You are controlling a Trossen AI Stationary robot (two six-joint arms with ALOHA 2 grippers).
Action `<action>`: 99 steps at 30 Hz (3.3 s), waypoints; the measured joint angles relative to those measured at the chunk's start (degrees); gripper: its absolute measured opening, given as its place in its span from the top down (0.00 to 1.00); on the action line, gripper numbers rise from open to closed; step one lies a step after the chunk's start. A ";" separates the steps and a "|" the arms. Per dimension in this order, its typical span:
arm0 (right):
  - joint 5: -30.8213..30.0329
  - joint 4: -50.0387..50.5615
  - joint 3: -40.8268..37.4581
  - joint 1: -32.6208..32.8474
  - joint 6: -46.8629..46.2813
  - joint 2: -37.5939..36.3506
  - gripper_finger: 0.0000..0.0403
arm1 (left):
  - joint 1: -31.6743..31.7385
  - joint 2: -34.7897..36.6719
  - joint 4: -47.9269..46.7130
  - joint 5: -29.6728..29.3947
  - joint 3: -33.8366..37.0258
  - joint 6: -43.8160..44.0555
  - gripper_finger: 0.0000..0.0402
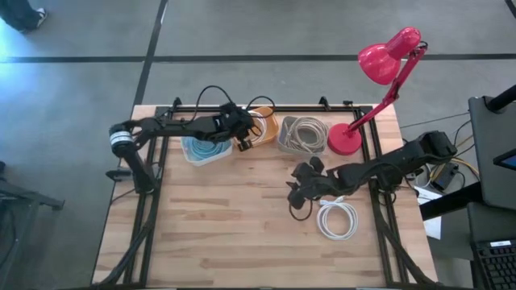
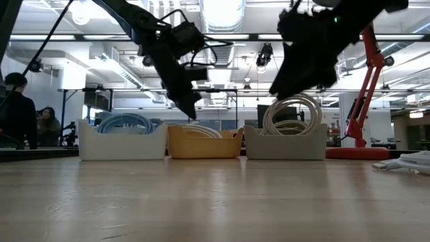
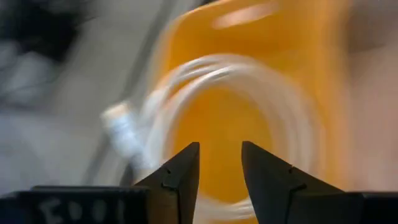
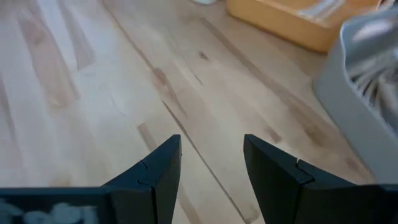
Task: Pick & Place USB Port
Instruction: Put the white charger cable into the yellow bin
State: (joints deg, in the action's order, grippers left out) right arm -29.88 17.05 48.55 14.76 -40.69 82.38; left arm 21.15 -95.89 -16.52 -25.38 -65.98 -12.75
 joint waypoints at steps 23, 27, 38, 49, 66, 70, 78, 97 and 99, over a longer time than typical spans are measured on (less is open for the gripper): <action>23.09 47.09 13.01 11.42 -32.18 0.21 0.58 | -7.59 12.98 10.96 18.94 12.82 0.85 0.78; 27.29 47.24 8.06 12.38 -39.20 0.13 0.58 | -8.15 13.61 12.21 18.94 15.05 1.49 0.78; 37.35 45.42 -4.53 12.39 -47.55 0.14 0.58 | -8.20 13.66 14.00 18.94 16.85 3.89 0.79; 37.68 32.77 -14.01 12.35 -47.76 -0.20 0.58 | -8.20 13.66 16.14 18.94 16.85 4.01 0.79; 34.48 31.62 -9.29 12.37 -46.84 0.05 0.94 | -8.20 13.66 16.11 18.94 16.85 4.00 0.79; 27.99 31.75 -4.48 12.37 -45.93 0.01 0.96 | -8.20 13.66 16.12 18.94 16.85 4.31 0.79; 9.40 31.64 6.48 12.19 -37.00 0.27 0.96 | -9.08 14.58 18.26 18.90 16.85 4.89 0.79; -14.10 27.73 32.38 -9.95 0.24 21.01 0.97 | -10.82 32.74 18.20 16.41 21.33 5.46 0.79; -14.20 26.97 36.04 -13.61 4.84 23.49 0.96 | -10.82 33.46 18.00 16.45 23.09 5.79 0.79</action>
State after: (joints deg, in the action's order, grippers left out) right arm -44.08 44.02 84.59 1.15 -35.85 105.87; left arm 10.33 -62.43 1.48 -8.93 -42.88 -6.96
